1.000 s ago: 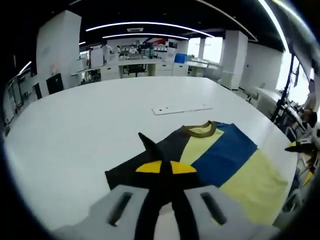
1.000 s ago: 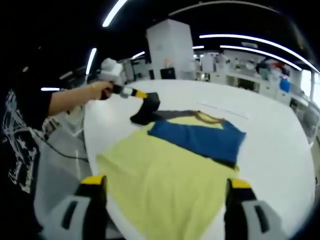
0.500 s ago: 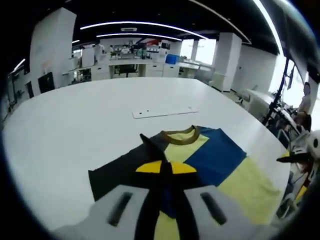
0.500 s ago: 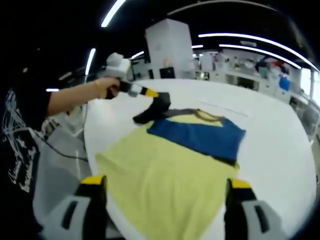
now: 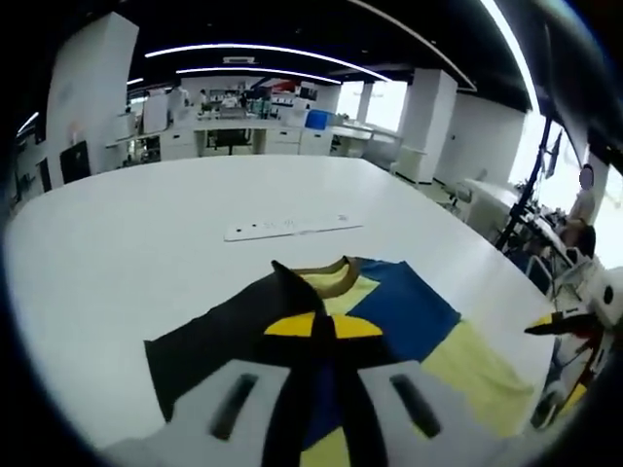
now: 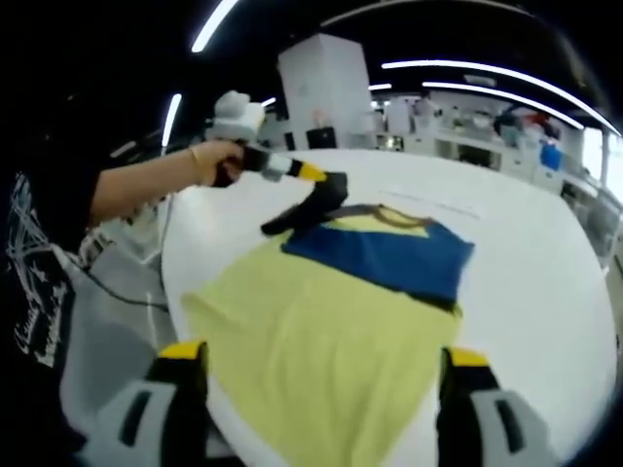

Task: Fold the garment on the visible template until the final outline fits inside the template.

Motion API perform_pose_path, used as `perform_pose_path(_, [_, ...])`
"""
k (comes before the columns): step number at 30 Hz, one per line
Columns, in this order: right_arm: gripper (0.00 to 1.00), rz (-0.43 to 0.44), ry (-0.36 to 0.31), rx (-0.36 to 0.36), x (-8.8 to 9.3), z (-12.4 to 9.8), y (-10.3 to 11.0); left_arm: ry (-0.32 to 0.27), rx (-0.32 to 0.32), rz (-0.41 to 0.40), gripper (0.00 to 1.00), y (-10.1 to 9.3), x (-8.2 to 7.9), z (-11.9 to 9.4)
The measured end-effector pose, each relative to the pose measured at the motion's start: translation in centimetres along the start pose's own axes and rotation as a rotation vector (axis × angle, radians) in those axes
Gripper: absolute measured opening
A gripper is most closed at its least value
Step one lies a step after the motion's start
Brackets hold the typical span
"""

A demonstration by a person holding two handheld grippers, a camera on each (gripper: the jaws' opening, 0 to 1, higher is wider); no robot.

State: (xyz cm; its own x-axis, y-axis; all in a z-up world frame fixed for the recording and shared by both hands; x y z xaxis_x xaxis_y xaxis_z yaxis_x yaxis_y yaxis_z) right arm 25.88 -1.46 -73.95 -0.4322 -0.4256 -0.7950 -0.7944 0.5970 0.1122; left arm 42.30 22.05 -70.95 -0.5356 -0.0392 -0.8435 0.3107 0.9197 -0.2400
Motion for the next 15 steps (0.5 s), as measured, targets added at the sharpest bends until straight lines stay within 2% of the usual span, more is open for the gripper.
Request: perform_pose_path(15, [0.99,0.021,0.011,0.015,0.7,-0.4,-0.9,-0.01,0.079,-0.012,0.01,-5.1,-0.5,2.9])
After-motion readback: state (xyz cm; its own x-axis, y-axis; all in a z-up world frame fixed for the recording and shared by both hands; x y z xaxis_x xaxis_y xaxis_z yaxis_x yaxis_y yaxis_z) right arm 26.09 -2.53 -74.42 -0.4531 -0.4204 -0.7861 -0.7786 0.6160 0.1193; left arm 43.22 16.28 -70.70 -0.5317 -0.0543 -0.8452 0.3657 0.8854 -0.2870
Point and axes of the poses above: the point that each gripper's makers call its tool centre point, and the gripper's own axes: z roughly forward along the fingers, y roughly to its left, x roughly out of its underside, the point moved 4 cm from there along -z, roughly backward along the fingers, and after that the axes turned 4 degrees about -z, right-handed, at the moved point
